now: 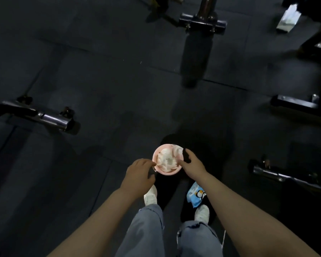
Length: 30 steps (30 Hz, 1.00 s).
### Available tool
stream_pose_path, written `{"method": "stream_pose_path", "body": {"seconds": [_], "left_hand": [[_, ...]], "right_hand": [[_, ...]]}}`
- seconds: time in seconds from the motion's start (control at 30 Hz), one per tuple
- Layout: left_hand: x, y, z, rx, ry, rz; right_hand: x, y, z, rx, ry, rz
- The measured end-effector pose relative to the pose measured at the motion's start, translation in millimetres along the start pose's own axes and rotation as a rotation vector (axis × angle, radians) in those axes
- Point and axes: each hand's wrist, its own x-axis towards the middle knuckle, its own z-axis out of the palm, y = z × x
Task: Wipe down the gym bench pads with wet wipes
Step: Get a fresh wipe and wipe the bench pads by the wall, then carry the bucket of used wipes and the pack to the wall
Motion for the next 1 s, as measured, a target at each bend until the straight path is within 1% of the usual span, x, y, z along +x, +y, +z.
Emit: {"method": "stream_pose_path", "body": {"seconds": [0.17,0.3,0.37,0.47,0.67,0.83,0.93,1.0], "left_hand": [[29.9,-20.2,-27.3,0.030,-0.075,0.099],[51.4,-18.0,-44.0,-0.011,-0.071,0.196],[61.1,-14.3,-46.1,-0.001,-0.086,0.227],[75.1,-9.9,-37.0,0.015,-0.112,0.226],[106.9,-6.5,29.3,0.027,-0.232,0.196],[150.0,-12.3,112.6,0.019,-0.288,0.211],[177.0,-17.9,166.1,-0.063,-0.342,0.147],[192.2,-21.7,201.2,-0.113,-0.349,0.155]], "right_hand": [[-10.2,9.1,-2.1,0.182,0.172,0.001],[-31.2,28.5,-22.7,0.500,0.356,0.105],[-44.1,45.1,-27.2,0.524,0.402,0.156],[-53.9,72.8,-25.8,0.518,0.428,0.217],[-30.1,132.2,-5.8,0.390,0.423,0.298],[23.2,197.7,22.8,0.321,0.308,0.356],[59.4,239.8,44.4,0.265,0.293,0.371],[83.9,264.7,61.6,0.218,0.284,0.381]]}}
